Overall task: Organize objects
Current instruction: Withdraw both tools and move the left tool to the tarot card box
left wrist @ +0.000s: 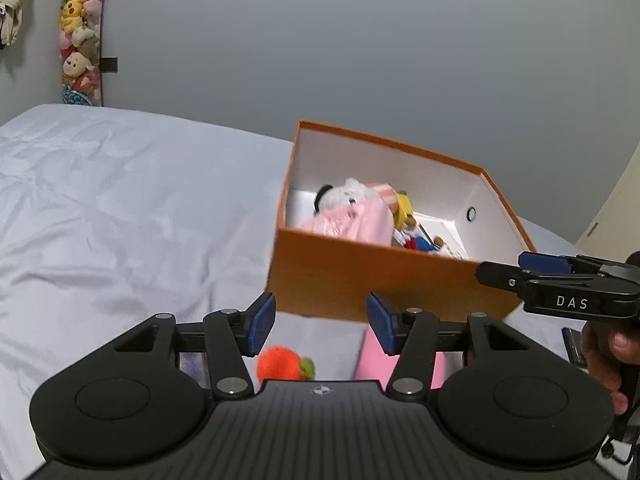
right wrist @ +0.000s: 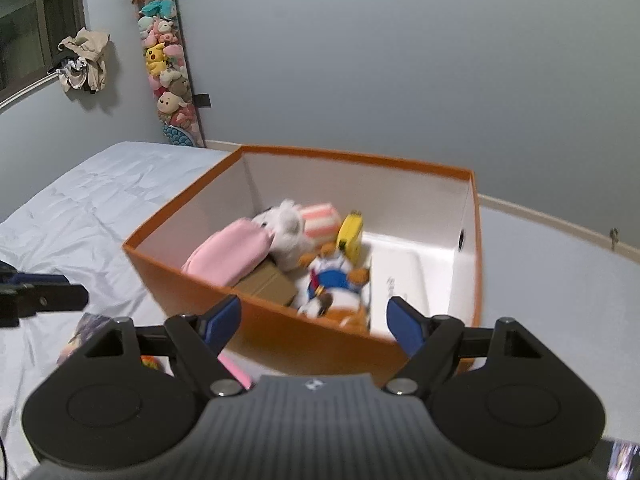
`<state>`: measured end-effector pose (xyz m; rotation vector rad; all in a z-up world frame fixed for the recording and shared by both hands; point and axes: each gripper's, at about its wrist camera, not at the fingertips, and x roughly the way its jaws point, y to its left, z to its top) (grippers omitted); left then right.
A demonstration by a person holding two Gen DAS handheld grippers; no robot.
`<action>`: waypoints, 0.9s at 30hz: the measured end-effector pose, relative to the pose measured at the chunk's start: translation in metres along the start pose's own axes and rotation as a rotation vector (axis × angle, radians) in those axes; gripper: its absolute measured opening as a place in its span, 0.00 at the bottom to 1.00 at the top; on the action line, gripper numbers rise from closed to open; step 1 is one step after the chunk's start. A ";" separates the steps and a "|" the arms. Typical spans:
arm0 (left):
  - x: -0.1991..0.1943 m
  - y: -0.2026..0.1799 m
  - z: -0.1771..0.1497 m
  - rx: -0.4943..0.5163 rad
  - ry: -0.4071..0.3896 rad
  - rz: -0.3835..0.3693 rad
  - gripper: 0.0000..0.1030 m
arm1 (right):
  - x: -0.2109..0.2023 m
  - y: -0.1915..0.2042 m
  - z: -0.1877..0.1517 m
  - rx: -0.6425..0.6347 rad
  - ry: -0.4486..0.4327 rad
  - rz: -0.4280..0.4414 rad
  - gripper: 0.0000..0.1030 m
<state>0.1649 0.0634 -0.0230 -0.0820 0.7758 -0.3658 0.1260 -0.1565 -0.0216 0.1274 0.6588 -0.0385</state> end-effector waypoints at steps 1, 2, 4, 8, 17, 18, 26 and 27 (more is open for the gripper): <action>-0.001 -0.001 -0.004 -0.004 -0.009 -0.004 0.61 | -0.002 0.003 -0.004 0.003 -0.004 0.006 0.84; -0.003 0.000 -0.008 -0.009 -0.018 -0.007 0.61 | -0.003 0.005 -0.007 0.007 0.005 0.019 0.84; -0.003 0.002 -0.017 -0.016 -0.024 -0.011 0.62 | -0.006 0.010 -0.016 0.017 0.017 0.033 0.84; -0.002 0.017 -0.035 -0.025 0.009 0.029 0.62 | -0.006 0.015 -0.032 0.023 0.043 0.041 0.84; 0.000 0.063 -0.062 -0.057 -0.005 0.193 0.62 | 0.009 0.025 -0.066 0.074 0.104 0.025 0.84; 0.002 0.067 -0.064 -0.055 -0.006 0.217 0.62 | 0.010 0.027 -0.068 0.076 0.107 0.025 0.84; 0.028 0.077 -0.072 -0.033 0.004 0.271 0.70 | 0.015 0.040 -0.077 0.067 0.108 0.004 0.84; 0.033 0.077 -0.072 -0.026 0.007 0.272 0.70 | 0.016 0.041 -0.078 0.068 0.111 0.003 0.84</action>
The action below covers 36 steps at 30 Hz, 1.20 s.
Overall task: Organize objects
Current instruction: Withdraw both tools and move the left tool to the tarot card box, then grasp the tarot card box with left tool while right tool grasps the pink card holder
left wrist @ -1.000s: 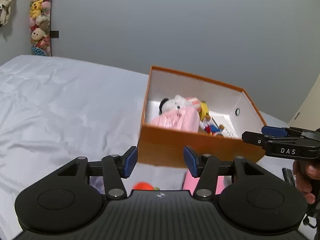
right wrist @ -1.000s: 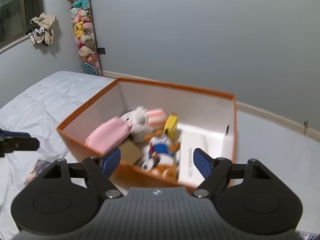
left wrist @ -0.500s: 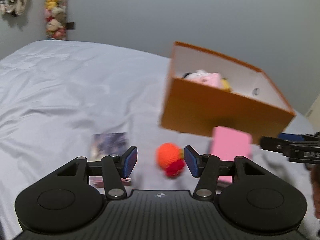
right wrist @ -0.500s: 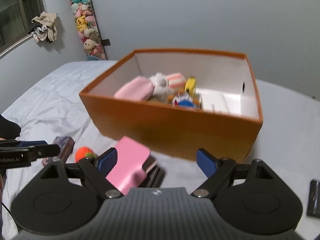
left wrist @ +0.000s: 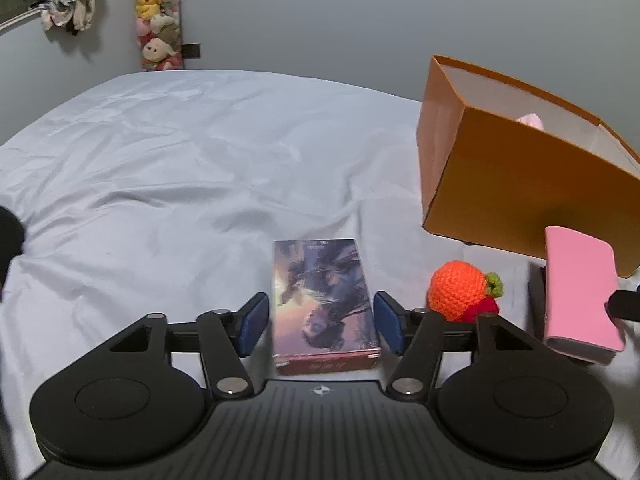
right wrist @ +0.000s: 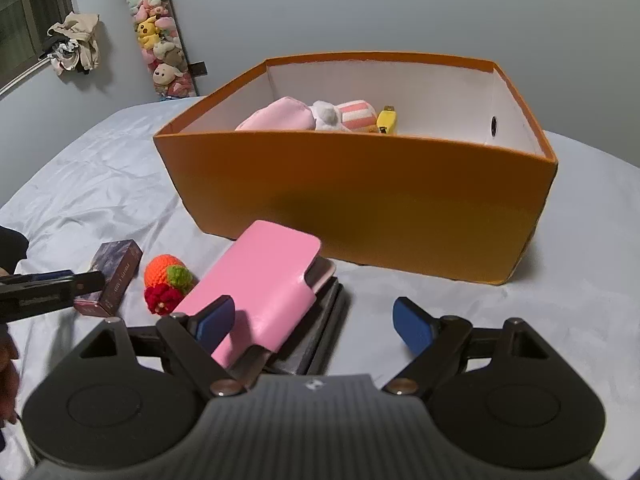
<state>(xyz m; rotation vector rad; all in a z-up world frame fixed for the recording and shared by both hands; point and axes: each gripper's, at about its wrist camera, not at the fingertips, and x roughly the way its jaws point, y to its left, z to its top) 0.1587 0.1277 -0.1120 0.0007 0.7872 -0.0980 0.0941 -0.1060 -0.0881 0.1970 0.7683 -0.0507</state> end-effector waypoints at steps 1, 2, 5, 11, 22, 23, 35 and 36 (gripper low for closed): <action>0.006 -0.002 0.000 0.014 0.012 0.015 0.70 | 0.000 0.000 0.000 -0.001 0.001 0.000 0.84; 0.012 -0.004 -0.001 0.029 0.030 0.019 0.70 | 0.001 0.001 -0.001 -0.001 0.001 0.001 0.84; 0.015 -0.006 -0.008 0.037 0.030 0.010 0.66 | 0.000 0.002 -0.002 -0.003 0.003 0.002 0.84; 0.001 -0.009 -0.015 0.053 0.061 0.010 0.66 | -0.003 -0.001 -0.002 0.003 0.000 0.000 0.84; -0.032 -0.021 -0.041 0.067 0.179 -0.008 0.65 | -0.008 0.016 0.000 0.012 -0.028 0.010 0.86; -0.032 -0.021 -0.043 0.064 0.180 -0.007 0.65 | -0.007 0.021 -0.001 0.014 -0.039 -0.001 0.89; -0.030 -0.014 -0.044 0.034 0.176 -0.029 0.65 | 0.024 0.094 -0.015 -0.084 -0.134 -0.206 0.91; -0.030 -0.014 -0.044 0.032 0.175 -0.031 0.65 | 0.027 0.096 -0.014 -0.096 -0.134 -0.223 0.91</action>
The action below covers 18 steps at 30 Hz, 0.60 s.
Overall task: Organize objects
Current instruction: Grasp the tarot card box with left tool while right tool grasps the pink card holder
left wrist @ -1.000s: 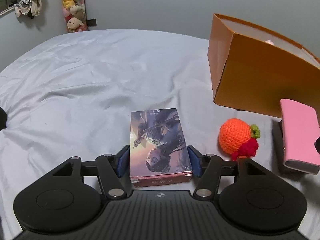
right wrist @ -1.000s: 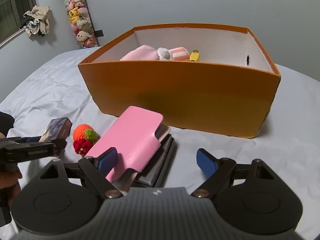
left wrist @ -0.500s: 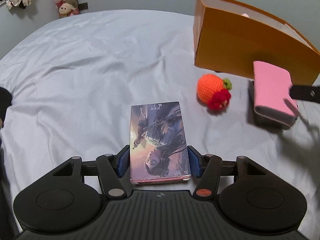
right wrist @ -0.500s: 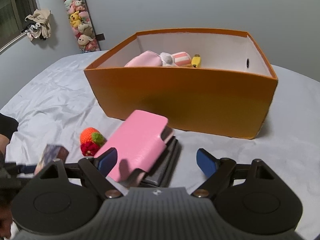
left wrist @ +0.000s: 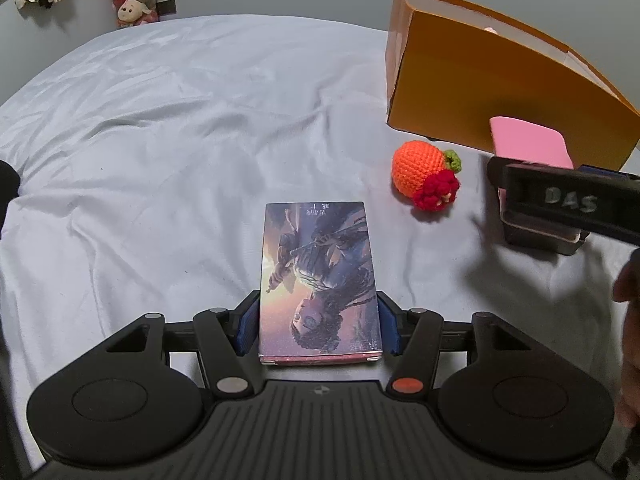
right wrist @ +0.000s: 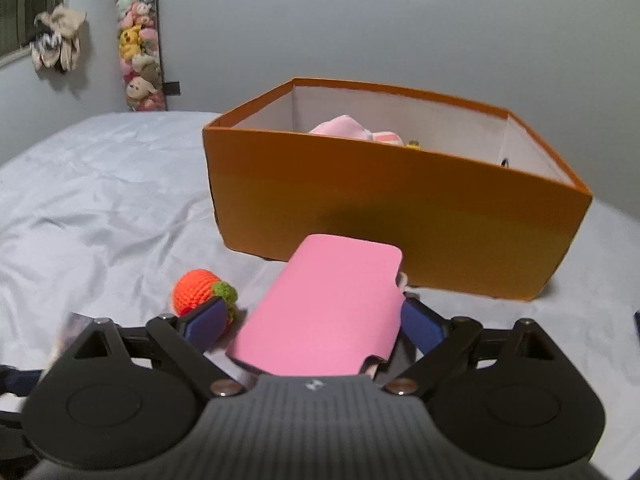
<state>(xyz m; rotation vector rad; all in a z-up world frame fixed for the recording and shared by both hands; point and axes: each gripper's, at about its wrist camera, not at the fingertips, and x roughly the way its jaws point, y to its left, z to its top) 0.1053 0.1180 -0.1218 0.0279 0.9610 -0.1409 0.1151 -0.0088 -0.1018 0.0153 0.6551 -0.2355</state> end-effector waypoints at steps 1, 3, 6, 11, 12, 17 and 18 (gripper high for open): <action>0.000 0.000 0.000 -0.001 0.000 -0.001 0.65 | 0.003 0.001 0.000 -0.011 0.002 -0.013 0.91; 0.001 0.000 0.000 -0.001 0.000 -0.001 0.65 | 0.007 0.001 -0.001 -0.031 0.010 -0.028 0.88; 0.001 0.000 0.000 -0.001 0.000 0.004 0.65 | 0.009 0.000 -0.002 -0.061 0.001 -0.019 0.89; 0.002 -0.002 -0.001 0.005 -0.003 0.015 0.65 | 0.015 0.013 -0.003 -0.154 0.008 -0.027 0.91; 0.002 -0.002 -0.001 0.004 -0.003 0.014 0.65 | 0.017 0.014 -0.003 -0.162 0.012 -0.029 0.91; 0.002 -0.002 -0.001 0.003 -0.006 0.015 0.65 | 0.018 0.011 -0.002 -0.183 0.030 -0.017 0.89; 0.002 -0.002 -0.001 0.001 -0.007 0.019 0.65 | 0.016 0.008 -0.002 -0.181 0.033 -0.008 0.89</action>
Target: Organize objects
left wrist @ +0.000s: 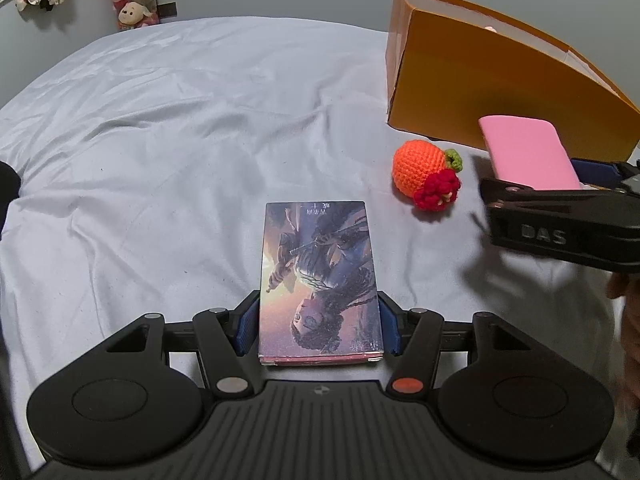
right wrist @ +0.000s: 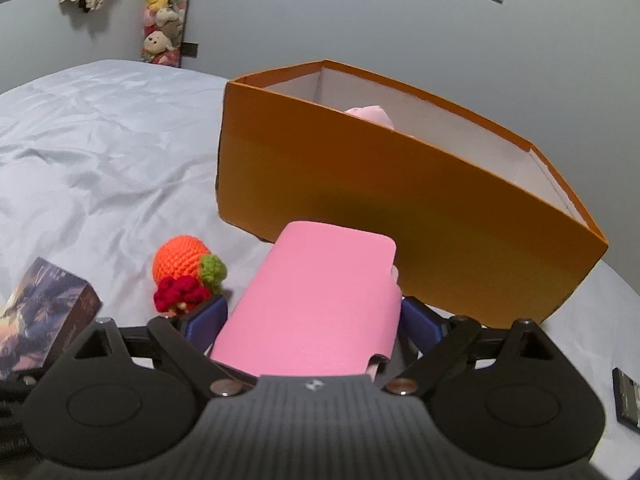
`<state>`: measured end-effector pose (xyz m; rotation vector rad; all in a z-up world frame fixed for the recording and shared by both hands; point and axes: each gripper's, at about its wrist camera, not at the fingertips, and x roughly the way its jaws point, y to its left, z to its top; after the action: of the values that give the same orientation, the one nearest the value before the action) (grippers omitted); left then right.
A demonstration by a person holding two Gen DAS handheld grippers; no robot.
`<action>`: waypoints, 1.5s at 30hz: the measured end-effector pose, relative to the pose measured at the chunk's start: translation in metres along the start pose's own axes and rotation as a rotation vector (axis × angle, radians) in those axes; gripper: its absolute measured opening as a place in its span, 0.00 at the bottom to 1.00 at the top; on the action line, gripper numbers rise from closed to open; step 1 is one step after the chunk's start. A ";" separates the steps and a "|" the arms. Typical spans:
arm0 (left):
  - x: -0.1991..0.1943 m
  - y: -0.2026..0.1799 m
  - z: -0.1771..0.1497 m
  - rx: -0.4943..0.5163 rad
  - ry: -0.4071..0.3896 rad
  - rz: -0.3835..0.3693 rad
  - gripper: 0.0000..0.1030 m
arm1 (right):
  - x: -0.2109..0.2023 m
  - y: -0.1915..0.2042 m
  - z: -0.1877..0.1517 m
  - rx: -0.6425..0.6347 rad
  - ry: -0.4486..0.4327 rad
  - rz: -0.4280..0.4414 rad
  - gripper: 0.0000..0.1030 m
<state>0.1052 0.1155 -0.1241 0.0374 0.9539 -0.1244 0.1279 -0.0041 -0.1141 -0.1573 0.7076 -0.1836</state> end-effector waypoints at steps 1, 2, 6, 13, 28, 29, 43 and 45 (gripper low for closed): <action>0.000 -0.001 0.000 0.000 0.000 0.003 0.65 | -0.002 -0.004 -0.001 0.006 0.006 0.010 0.89; 0.000 -0.002 0.000 0.002 0.000 0.007 0.65 | -0.005 -0.009 -0.002 0.015 0.011 0.022 0.89; -0.002 -0.007 0.000 0.009 0.011 0.019 0.64 | -0.023 -0.033 -0.014 0.050 0.008 0.084 0.88; -0.019 -0.039 -0.025 0.089 0.029 -0.011 0.64 | -0.064 -0.080 -0.069 0.054 0.018 0.149 0.88; -0.027 -0.093 -0.042 0.126 0.006 0.019 0.71 | -0.067 -0.108 -0.093 0.111 0.128 0.100 0.89; -0.027 -0.093 -0.041 0.125 0.003 0.022 0.71 | -0.065 -0.108 -0.090 0.137 0.153 0.097 0.89; -0.026 -0.097 -0.037 0.148 0.004 0.008 0.64 | -0.065 -0.104 -0.098 0.173 0.204 0.053 0.80; -0.028 -0.097 -0.036 0.145 0.009 -0.003 0.64 | -0.067 -0.107 -0.097 0.174 0.208 0.062 0.80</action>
<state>0.0479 0.0252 -0.1202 0.1707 0.9529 -0.1963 0.0025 -0.1010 -0.1229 0.0512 0.8982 -0.2031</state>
